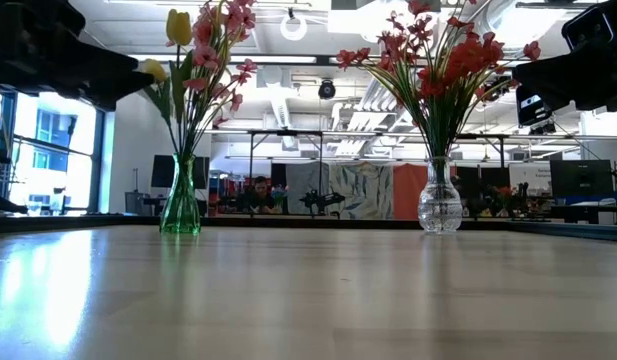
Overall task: Sort flowers into vase by color
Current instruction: Return to home position
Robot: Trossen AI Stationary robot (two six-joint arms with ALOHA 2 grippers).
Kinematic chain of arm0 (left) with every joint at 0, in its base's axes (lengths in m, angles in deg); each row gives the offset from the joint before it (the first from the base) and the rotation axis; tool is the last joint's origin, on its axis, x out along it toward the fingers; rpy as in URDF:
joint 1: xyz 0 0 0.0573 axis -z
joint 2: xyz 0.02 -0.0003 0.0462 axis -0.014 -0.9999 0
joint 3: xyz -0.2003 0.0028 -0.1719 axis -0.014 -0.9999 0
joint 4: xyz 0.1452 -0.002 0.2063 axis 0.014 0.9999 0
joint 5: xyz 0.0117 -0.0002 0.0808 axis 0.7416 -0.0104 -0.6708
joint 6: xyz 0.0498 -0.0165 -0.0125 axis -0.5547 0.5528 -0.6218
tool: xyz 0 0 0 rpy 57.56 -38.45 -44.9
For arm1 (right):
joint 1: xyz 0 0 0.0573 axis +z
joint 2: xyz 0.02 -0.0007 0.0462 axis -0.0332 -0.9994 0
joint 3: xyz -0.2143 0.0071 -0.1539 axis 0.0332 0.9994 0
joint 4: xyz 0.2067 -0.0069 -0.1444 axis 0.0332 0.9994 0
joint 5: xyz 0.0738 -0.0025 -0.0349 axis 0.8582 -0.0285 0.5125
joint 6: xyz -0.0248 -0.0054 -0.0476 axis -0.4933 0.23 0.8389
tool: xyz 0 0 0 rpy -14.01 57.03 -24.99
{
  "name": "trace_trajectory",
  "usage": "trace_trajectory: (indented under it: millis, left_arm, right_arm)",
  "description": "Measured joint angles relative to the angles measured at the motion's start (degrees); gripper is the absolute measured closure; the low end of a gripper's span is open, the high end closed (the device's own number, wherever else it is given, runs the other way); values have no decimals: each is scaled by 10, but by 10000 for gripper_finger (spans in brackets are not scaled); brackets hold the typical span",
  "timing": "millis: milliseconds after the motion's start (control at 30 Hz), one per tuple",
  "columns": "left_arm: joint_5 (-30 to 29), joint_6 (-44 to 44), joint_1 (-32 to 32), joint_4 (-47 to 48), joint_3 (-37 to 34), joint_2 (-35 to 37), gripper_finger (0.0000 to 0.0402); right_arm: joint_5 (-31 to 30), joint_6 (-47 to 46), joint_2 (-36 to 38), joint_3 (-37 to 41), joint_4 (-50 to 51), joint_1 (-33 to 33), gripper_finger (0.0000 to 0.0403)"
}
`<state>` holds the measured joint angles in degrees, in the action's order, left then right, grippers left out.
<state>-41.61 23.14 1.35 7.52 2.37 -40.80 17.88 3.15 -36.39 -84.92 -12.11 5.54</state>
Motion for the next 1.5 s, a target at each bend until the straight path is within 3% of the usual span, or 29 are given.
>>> trace_trajectory:
  millis: [267,467,1500]
  left_arm:
    - [26,26,2,10,9,0,187]
    - [50,18,2,-46,-22,-2,187]
    - [30,16,1,-21,-21,-10,187]
  right_arm:
    - [-4,0,0,0,1,0,402]
    - [-4,0,0,0,1,0,402]
    - [-3,0,0,0,1,0,402]
